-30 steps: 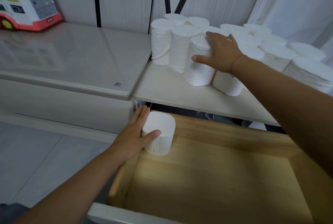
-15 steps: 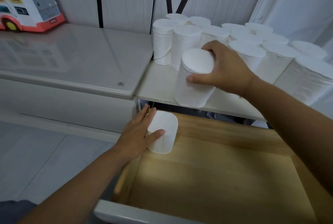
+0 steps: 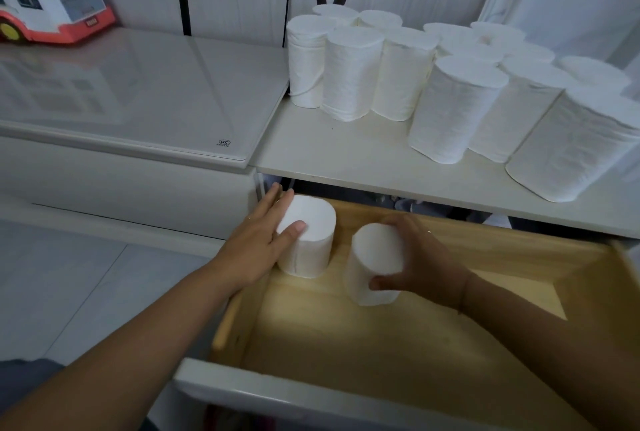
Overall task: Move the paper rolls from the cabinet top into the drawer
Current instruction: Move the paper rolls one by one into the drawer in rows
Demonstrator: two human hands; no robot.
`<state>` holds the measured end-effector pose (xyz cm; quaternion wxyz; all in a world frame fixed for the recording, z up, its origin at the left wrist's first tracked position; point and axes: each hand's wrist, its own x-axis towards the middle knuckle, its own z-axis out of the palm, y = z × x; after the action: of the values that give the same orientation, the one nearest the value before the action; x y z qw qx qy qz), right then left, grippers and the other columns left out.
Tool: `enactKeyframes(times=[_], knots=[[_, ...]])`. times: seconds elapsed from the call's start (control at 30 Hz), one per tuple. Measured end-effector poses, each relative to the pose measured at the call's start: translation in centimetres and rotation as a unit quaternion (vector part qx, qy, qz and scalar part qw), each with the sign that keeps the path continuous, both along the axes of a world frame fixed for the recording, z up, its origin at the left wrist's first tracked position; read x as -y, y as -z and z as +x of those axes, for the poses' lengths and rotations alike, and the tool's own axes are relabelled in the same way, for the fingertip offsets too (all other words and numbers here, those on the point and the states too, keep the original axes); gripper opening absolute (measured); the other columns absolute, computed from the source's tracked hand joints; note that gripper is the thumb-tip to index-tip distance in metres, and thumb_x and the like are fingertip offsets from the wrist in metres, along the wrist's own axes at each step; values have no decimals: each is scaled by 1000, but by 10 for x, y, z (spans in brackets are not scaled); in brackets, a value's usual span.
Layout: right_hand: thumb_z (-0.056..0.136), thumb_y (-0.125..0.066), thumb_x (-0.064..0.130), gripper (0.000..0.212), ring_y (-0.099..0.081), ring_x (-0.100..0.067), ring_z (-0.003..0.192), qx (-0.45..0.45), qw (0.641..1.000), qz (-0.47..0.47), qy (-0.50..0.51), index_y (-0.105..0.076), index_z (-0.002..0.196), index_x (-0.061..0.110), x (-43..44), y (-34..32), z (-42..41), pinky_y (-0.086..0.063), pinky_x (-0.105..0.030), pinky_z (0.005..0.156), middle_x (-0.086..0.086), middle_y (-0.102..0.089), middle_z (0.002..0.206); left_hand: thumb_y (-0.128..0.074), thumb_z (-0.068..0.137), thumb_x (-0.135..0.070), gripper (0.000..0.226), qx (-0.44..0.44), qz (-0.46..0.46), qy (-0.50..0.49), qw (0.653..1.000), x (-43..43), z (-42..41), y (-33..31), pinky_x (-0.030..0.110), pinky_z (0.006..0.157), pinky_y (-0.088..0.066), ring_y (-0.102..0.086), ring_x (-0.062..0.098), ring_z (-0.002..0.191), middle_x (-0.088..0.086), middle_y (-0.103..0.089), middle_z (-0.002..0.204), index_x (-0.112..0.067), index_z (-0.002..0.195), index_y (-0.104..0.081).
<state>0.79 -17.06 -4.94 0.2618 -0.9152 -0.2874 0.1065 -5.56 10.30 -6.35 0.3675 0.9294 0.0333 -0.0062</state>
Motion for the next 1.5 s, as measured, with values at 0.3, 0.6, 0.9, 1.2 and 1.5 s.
enactKeyframes(times=[0.3,0.6,0.9,1.2,1.5], knots=[[84,-59,47,77,-54,-23,107,-222,971,32,86,-17,147,33,9,-21,-5,-60,-31,67,2,-43,130,-26,84,-71,70,-1,-1,2,1000,-1,0,1,38,110,-20,-6,6,143,-25,10,155,-45,147,-7],[93,-54,26,46,-63,-32,103,-428,886,155,82,-34,135,27,-45,-19,-50,-60,-41,79,-3,-50,122,-26,86,-69,67,-4,3,2,1000,0,0,1,34,105,-22,-14,10,143,-24,10,155,-46,146,-6],[96,-51,19,45,-65,-18,73,-522,813,198,166,-38,133,-3,-95,-19,-68,-55,-16,53,-20,-50,131,-35,89,-65,67,-16,2,-1,1000,0,1,-1,33,102,-25,-13,6,141,-29,13,153,-47,146,-5],[97,-45,36,38,-67,-25,93,-245,968,16,60,-62,114,6,-68,-49,-42,-55,-33,80,-11,-68,106,-40,85,-67,73,-26,-1,-2,1000,-1,-1,1,38,94,-40,-41,7,122,-31,13,151,-47,145,-3],[83,-61,49,70,-33,-33,134,339,916,-80,198,-43,136,7,9,-150,115,-12,-48,117,-17,-43,140,-42,86,-64,69,-23,-15,-6,1000,-1,3,4,36,100,-36,-31,-4,117,-39,14,145,-52,143,-4]])
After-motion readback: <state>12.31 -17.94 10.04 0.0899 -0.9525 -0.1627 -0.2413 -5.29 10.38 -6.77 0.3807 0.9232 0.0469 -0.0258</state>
